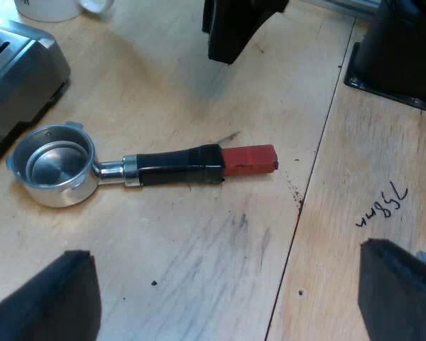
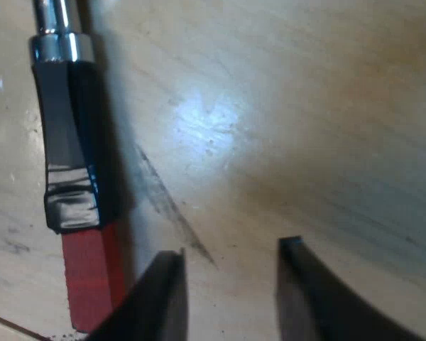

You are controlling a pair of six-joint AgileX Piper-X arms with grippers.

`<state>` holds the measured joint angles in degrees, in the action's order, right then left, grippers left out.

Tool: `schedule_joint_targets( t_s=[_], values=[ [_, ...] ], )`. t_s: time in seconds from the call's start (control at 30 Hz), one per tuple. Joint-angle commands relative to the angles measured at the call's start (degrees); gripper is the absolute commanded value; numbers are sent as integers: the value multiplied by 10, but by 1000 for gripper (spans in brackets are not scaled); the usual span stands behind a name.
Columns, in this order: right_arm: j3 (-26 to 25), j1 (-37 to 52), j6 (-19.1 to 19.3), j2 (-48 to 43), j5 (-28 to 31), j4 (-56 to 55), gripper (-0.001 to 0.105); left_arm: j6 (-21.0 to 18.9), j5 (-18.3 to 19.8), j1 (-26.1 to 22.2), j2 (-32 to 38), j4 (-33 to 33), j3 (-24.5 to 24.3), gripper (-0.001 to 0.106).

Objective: Put the handle in the coffee machine

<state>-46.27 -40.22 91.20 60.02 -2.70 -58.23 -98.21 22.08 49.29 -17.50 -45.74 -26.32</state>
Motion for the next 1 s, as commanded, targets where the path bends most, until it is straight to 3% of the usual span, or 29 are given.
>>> schedule_joint_targets(
  t_s=[0.03,0.17,0.3,0.57,1.0],
  values=[
    [5,-5,2,1,3,6,18,-1,-8,2,0,6,-2,76],
    [20,-8,-1,1,3,15,0,-1,-8,2,0,5,-2,76],
    [43,-8,-24,1,3,21,0,-1,-8,2,0,-1,-2,76],
    [96,-8,-32,1,3,56,0,-1,-8,2,0,-2,-2,76],
    [99,-8,-41,97,1,89,0,-1,-8,2,0,-2,-2,76]
  ],
)
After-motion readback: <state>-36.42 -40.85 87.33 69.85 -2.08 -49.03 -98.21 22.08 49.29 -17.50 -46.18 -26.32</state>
